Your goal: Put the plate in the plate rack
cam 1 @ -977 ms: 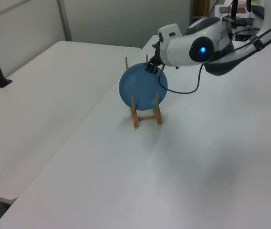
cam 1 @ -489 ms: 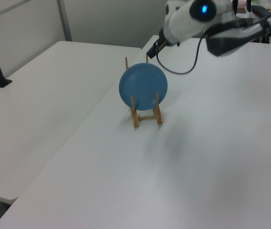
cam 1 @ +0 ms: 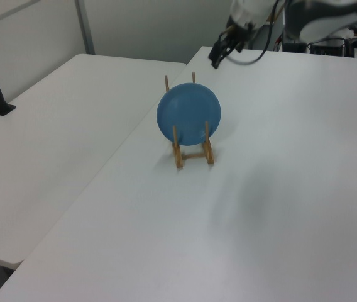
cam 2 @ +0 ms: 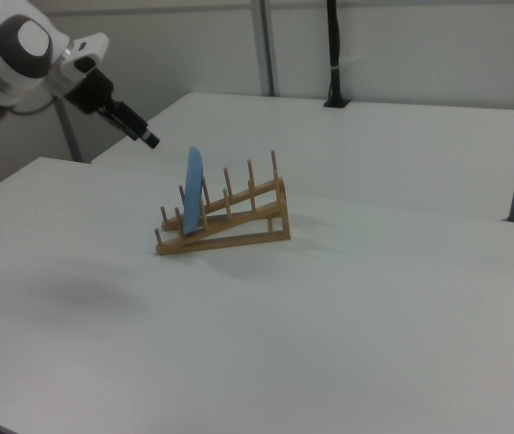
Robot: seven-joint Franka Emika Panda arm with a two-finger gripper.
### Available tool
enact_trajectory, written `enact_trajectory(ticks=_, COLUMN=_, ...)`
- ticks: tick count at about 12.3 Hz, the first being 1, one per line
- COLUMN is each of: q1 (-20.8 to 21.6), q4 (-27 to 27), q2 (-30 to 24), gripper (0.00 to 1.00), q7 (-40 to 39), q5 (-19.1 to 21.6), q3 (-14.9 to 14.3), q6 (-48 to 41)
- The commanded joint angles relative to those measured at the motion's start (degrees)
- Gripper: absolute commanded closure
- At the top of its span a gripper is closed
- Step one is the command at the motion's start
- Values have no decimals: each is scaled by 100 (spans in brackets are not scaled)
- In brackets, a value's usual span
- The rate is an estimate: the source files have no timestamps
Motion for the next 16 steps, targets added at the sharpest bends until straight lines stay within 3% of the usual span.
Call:
enact_trajectory(ticks=1, q1=-181, q4=-108, q2=-643, gripper=0, q7=-639, q5=1797, q3=-349, q6=-576)
enact_trajectory(ticks=5, q1=-84, q4=-116, q2=-977, gripper=0, q7=-779, q5=2907, q3=-999, q6=-1673)
enact_trajectory(ticks=7, q1=65, q4=-125, q2=-1074, gripper=0, q7=-1296, q5=3137, q3=-1324, q6=-2044)
enact_trajectory(ticks=9, q1=118, q4=-134, q2=-1144, gripper=0, q7=-2059, q5=3199, q3=-1519, q6=-2186)
enact_trajectory(ticks=16, q1=-49, q4=-152, q2=-1145, gripper=0, q7=-5663, q5=3199, q3=-1756, q6=-1852)
